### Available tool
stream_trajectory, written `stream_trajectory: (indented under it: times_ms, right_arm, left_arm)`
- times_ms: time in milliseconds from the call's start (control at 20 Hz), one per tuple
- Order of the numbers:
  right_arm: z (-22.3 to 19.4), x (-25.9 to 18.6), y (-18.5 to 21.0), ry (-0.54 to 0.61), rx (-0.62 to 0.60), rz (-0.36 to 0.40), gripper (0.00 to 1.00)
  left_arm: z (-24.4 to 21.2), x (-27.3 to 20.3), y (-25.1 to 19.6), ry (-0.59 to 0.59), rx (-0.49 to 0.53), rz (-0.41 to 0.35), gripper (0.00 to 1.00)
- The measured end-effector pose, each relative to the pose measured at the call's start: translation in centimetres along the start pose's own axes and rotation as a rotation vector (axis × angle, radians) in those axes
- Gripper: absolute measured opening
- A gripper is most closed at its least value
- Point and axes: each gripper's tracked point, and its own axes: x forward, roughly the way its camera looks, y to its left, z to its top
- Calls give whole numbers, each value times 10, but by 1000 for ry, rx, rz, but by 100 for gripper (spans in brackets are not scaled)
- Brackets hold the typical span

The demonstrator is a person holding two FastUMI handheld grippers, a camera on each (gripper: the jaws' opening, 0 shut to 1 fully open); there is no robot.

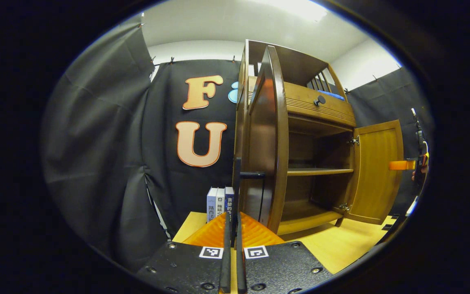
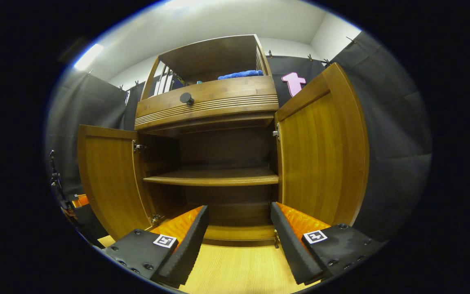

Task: Open the right door of the double-door shoe cabinet with the right hand, and open the left door with the left hand.

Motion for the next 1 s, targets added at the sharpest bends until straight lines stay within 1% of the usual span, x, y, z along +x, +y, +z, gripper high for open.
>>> stream_trajectory:
  times_ms: [50, 100, 300, 400, 450, 600, 750, 800, 850, 1000]
  right_arm:
    - [-1, 3, 2, 2, 2, 4, 98]
    - [-2, 6, 4, 3, 3, 8, 98]
    - [-5, 17, 14, 9, 3, 33, 98]
    - [-9, 23, 17, 11, 13, 39, 98]
    - [-10, 27, 18, 14, 22, 45, 98]
    - [-12, 31, 23, 18, 30, 62, 98]
    - [-12, 31, 20, 18, 32, 50, 98]
    - [-14, 30, 18, 21, 36, 43, 97]
    - [-14, 29, 16, 21, 39, 35, 98]
    - [-17, 20, -2, 18, 42, 4, 98]
  left_arm:
    - [2, -7, 4, -5, -4, 24, 4]
    - [8, -17, 5, -16, 1, 53, 2]
    - [44, -45, -21, -79, 18, 119, 0]
    - [50, -44, -24, -93, 30, 207, 0]
    - [55, -43, -35, -104, 19, 217, 0]
    - [67, -28, -73, -157, 27, 193, 0]
    - [66, -13, -100, -129, 11, 191, 0]
    - [65, -7, -111, -112, -7, 176, 8]
    - [65, -3, -123, -115, -23, 157, 0]
    - [68, 1, -147, -137, -12, 136, 0]
